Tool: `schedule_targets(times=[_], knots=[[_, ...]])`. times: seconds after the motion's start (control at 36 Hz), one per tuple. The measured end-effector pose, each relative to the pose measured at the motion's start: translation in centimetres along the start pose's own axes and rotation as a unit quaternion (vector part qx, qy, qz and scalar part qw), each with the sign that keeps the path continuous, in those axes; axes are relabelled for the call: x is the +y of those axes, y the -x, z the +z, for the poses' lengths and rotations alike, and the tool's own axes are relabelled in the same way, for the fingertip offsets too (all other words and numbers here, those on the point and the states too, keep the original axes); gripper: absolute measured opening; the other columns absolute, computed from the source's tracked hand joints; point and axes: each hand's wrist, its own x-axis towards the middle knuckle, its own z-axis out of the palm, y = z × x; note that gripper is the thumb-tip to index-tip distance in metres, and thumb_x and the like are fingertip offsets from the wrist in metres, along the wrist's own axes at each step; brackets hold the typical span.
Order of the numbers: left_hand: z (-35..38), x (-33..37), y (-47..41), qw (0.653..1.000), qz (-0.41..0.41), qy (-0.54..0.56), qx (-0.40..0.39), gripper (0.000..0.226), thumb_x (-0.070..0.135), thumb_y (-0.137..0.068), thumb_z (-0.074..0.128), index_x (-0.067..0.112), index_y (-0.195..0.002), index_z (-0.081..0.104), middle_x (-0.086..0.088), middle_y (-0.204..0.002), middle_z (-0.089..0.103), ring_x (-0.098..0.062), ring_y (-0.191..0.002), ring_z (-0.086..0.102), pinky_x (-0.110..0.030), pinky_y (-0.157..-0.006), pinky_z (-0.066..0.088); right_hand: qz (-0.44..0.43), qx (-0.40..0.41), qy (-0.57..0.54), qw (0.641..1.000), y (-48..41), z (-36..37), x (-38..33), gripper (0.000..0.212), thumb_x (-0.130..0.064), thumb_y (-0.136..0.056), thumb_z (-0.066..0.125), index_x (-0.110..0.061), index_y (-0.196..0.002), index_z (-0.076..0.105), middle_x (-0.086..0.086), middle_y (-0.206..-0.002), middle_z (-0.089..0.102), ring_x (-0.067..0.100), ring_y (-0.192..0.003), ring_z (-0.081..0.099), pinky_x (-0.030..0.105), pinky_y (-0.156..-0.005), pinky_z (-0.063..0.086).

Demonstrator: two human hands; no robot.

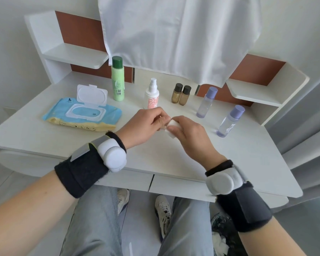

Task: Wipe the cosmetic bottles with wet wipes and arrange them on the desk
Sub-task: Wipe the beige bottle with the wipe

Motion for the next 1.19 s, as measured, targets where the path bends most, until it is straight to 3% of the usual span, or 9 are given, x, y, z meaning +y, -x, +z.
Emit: schedule_targets(times=[0.17, 0.31, 0.39, 0.61, 0.72, 0.81, 1.0, 1.06, 1.19], knots=[[-0.1, 0.4, 0.1, 0.998, 0.006, 0.064, 0.003, 0.012, 0.018, -0.097, 0.055, 0.009, -0.103, 0.060, -0.002, -0.085, 0.063, 0.000, -0.069, 0.059, -0.013, -0.067, 0.046, 0.058, -0.030, -0.114, 0.991, 0.1, 0.2, -0.4, 0.035, -0.041, -0.103, 0.040, -0.013, -0.098, 0.059, -0.002, -0.077, 0.058, 0.020, -0.068, 0.055, 0.033, -0.068, 0.043], [-0.3, 0.5, 0.8, 0.994, 0.058, 0.095, 0.006, 0.010, 0.016, -0.096, 0.055, 0.014, -0.103, 0.061, 0.002, -0.089, 0.064, -0.001, -0.080, 0.063, -0.010, -0.074, 0.047, 0.237, -0.210, -0.506, 0.802, 0.0, -1.7, -0.5, 0.047, -0.044, -0.101, 0.038, -0.005, -0.092, 0.061, 0.001, -0.063, 0.038, 0.015, -0.051, 0.038, 0.031, -0.065, 0.050], [0.0, 0.1, 0.8, 0.992, 0.060, 0.110, 0.011, 0.012, 0.015, -0.096, 0.055, 0.013, -0.106, 0.060, 0.001, -0.093, 0.065, -0.008, -0.087, 0.065, -0.017, -0.078, 0.052, 0.262, -0.216, -0.539, 0.771, -0.1, -2.0, -0.4, 0.047, -0.045, -0.101, 0.039, -0.003, -0.093, 0.060, 0.002, -0.063, 0.034, 0.014, -0.051, 0.033, 0.030, -0.063, 0.049], [0.5, -0.5, 0.2, 0.997, -0.041, 0.064, -0.015, 0.030, 0.036, -0.100, 0.043, 0.010, -0.092, 0.057, 0.002, -0.069, 0.061, -0.010, -0.062, 0.057, -0.024, -0.059, 0.043, 0.039, -0.002, -0.081, 0.996, 0.3, 0.1, 0.0, 0.024, -0.033, -0.101, 0.050, -0.012, -0.106, 0.061, -0.004, -0.086, 0.062, 0.014, -0.074, 0.054, 0.027, -0.068, 0.041], [0.6, -0.2, 0.3, 0.992, -0.064, 0.112, 0.004, 0.023, 0.026, -0.100, 0.048, 0.010, -0.087, 0.057, 0.004, -0.064, 0.053, -0.006, -0.053, 0.049, -0.023, -0.057, 0.043, -0.037, 0.055, 0.013, 0.998, 0.6, 1.0, 0.5, 0.043, -0.043, -0.098, 0.043, -0.006, -0.114, 0.059, 0.007, -0.098, 0.061, 0.022, -0.081, 0.054, 0.032, -0.068, 0.042], [0.5, -0.2, 0.4, 0.993, -0.039, 0.112, 0.012, 0.007, 0.017, -0.097, 0.054, 0.013, -0.097, 0.060, 0.007, -0.073, 0.058, -0.005, -0.061, 0.055, -0.023, -0.064, 0.049, 0.048, -0.004, -0.084, 0.995, 0.5, 0.9, 0.3, 0.031, -0.039, -0.102, 0.045, -0.012, -0.103, 0.061, 0.001, -0.088, 0.061, 0.020, -0.076, 0.055, 0.034, -0.071, 0.044], [0.1, -0.5, 0.9, 0.993, 0.025, 0.118, 0.007, 0.019, 0.011, -0.091, 0.064, 0.026, -0.102, 0.062, 0.007, -0.094, 0.066, -0.011, -0.089, 0.064, -0.022, -0.079, 0.052, 0.271, -0.200, -0.522, 0.784, 0.3, -1.4, -0.4, 0.050, -0.047, -0.099, 0.040, -0.002, -0.100, 0.061, -0.002, -0.061, 0.030, 0.014, -0.051, 0.026, 0.028, -0.059, 0.046], [0.3, -0.4, 0.7, 0.992, 0.003, 0.129, 0.013, 0.022, 0.016, -0.092, 0.063, 0.022, -0.112, 0.059, 0.002, -0.099, 0.064, -0.014, -0.089, 0.064, -0.024, -0.076, 0.055, 0.262, -0.173, -0.503, 0.805, 0.2, -1.4, -0.4, 0.050, -0.045, -0.100, 0.040, 0.000, -0.100, 0.062, -0.002, -0.061, 0.032, 0.013, -0.050, 0.029, 0.029, -0.062, 0.046], [0.3, -0.5, 0.3, 0.993, -0.061, 0.101, -0.014, 0.022, 0.036, -0.098, 0.048, 0.020, -0.102, 0.062, 0.003, -0.081, 0.066, -0.009, -0.065, 0.059, -0.025, -0.057, 0.047, 0.099, -0.006, -0.187, 0.977, 0.3, -0.5, -0.2, 0.025, -0.033, -0.103, 0.046, -0.014, -0.096, 0.061, -0.003, -0.077, 0.058, 0.015, -0.064, 0.053, 0.031, -0.065, 0.045]])
